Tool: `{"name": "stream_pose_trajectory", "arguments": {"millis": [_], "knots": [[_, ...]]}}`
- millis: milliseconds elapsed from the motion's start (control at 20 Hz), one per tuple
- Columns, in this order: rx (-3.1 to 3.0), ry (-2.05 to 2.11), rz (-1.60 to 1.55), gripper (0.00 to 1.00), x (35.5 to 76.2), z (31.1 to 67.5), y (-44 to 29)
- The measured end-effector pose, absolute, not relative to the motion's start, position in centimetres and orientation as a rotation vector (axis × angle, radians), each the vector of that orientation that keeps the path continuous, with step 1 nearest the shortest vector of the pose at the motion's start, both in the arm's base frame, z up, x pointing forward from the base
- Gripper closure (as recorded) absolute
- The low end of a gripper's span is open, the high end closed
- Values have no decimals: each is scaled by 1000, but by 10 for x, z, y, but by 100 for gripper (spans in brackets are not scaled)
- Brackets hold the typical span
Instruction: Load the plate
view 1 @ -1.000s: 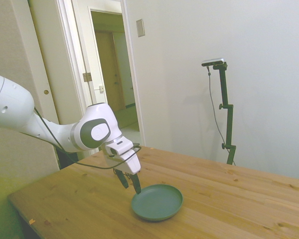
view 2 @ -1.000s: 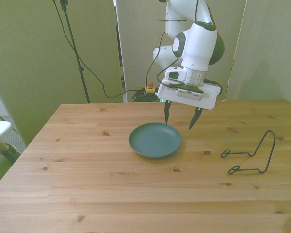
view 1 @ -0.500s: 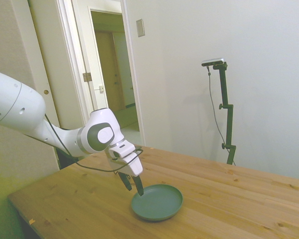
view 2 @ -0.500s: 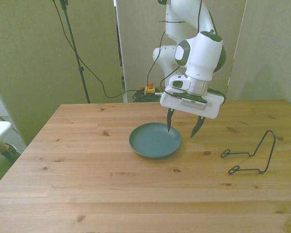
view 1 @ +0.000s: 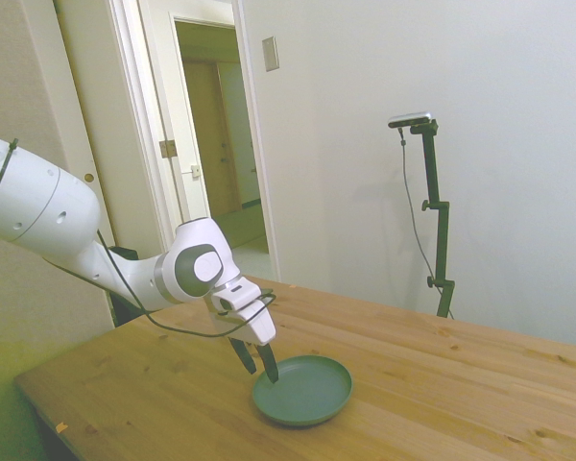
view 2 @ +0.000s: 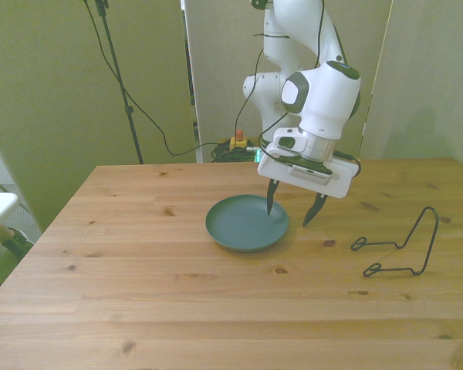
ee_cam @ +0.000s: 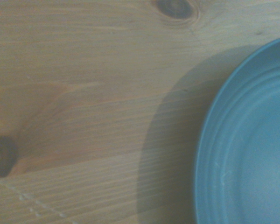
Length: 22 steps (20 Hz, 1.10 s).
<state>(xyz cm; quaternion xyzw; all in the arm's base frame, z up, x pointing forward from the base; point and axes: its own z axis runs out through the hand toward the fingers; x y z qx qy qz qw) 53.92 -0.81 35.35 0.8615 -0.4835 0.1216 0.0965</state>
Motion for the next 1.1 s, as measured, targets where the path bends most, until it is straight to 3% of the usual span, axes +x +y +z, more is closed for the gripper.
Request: {"name": "stream_pose_trajectory", "arguments": {"millis": [1100], "knots": [[2524,-1471,343,100,547,349,-22]]}}
